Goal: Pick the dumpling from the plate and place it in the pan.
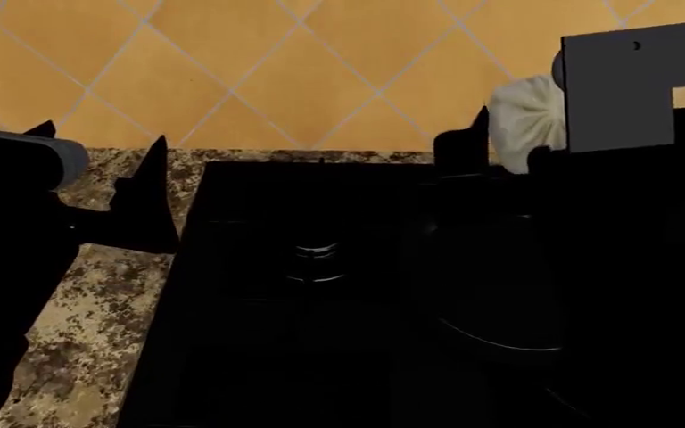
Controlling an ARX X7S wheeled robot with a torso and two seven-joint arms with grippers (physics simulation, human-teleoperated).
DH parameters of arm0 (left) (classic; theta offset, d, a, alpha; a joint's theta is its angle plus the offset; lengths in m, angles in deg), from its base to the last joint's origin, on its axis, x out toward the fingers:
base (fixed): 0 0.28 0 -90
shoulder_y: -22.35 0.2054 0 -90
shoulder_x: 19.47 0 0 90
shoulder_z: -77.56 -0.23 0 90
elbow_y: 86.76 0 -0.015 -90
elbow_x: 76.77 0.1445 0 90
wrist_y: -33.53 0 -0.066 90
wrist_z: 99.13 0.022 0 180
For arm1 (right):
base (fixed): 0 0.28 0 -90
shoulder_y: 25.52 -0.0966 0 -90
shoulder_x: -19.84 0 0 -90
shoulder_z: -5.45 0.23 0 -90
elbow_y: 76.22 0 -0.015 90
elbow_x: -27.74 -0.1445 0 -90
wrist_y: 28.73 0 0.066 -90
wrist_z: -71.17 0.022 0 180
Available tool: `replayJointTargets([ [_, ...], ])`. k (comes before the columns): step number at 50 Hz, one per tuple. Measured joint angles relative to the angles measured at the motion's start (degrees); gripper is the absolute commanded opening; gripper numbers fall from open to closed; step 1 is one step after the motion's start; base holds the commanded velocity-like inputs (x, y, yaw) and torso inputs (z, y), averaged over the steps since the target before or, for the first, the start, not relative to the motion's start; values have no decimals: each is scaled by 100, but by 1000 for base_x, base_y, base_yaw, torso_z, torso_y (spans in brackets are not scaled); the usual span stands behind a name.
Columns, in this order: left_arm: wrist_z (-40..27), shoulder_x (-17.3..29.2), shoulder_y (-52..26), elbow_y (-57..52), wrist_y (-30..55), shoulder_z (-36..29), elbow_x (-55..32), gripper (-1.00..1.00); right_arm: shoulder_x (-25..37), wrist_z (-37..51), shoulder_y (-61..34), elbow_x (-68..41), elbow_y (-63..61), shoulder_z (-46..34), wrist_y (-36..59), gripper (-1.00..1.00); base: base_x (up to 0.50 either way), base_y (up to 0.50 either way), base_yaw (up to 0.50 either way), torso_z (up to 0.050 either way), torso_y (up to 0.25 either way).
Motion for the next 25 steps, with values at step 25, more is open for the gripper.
replayJointTargets([
  [25,3,66,12,-25,-15,33,-85,100,-347,-444,-1196,-388,1890,-489,1018,-100,0,0,0,0,0],
])
